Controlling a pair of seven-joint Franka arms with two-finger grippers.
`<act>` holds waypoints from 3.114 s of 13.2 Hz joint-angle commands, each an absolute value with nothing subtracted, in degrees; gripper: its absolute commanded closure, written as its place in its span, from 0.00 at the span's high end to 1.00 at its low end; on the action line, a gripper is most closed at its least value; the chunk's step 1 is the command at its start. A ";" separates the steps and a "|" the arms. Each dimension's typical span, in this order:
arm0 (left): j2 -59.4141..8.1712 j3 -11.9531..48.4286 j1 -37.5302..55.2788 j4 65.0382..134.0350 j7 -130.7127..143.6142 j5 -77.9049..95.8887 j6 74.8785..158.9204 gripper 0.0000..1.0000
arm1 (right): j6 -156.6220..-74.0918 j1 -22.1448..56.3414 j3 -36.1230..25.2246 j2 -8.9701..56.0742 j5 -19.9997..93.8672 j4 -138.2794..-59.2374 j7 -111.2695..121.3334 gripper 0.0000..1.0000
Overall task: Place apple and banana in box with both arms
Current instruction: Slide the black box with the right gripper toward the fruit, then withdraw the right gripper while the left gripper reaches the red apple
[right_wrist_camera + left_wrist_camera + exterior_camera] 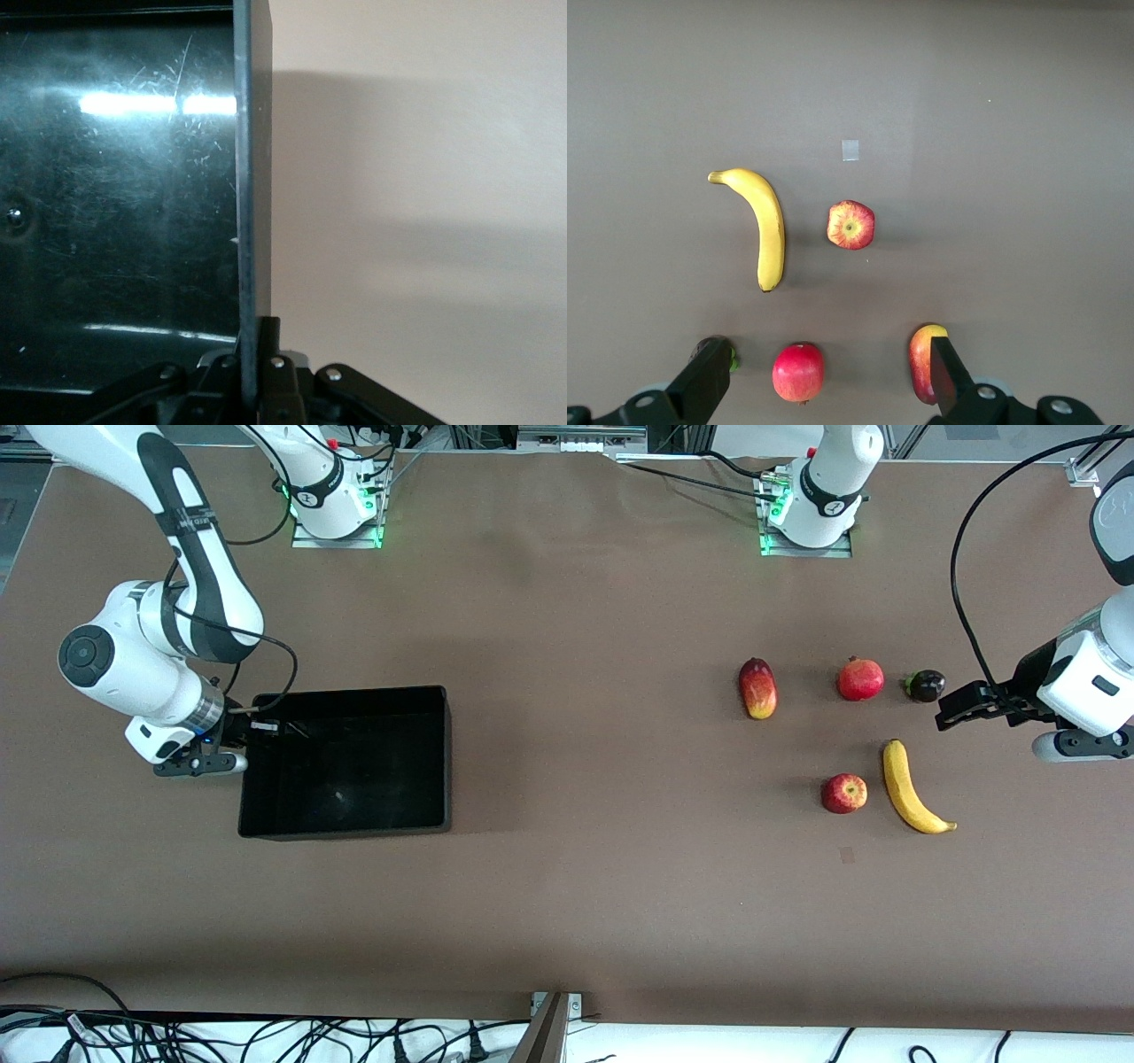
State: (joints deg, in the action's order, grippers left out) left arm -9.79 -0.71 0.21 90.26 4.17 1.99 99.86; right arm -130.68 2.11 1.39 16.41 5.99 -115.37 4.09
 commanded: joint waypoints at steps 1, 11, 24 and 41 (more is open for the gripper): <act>-9.67 -0.70 0.00 90.53 3.60 3.34 100.55 1.00 | -121.40 10.24 2.64 16.96 6.16 -105.50 -9.78 0.00; -10.55 -0.70 0.00 90.53 3.60 3.25 101.51 1.00 | -121.64 36.19 1.93 38.82 5.80 -81.41 -38.22 0.00; -18.18 -0.70 -0.09 94.75 3.52 3.43 118.02 1.00 | -133.94 43.59 0.97 49.48 2.37 -76.11 -42.10 0.99; -30.94 -0.62 -0.62 104.83 0.18 2.72 138.93 1.00 | -90.22 35.60 -21.06 19.44 6.93 -76.46 -21.22 1.00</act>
State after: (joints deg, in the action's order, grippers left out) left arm -32.34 -0.73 -0.35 100.47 2.01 1.99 134.49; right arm -95.33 35.29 -16.48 22.21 4.48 -74.73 -26.77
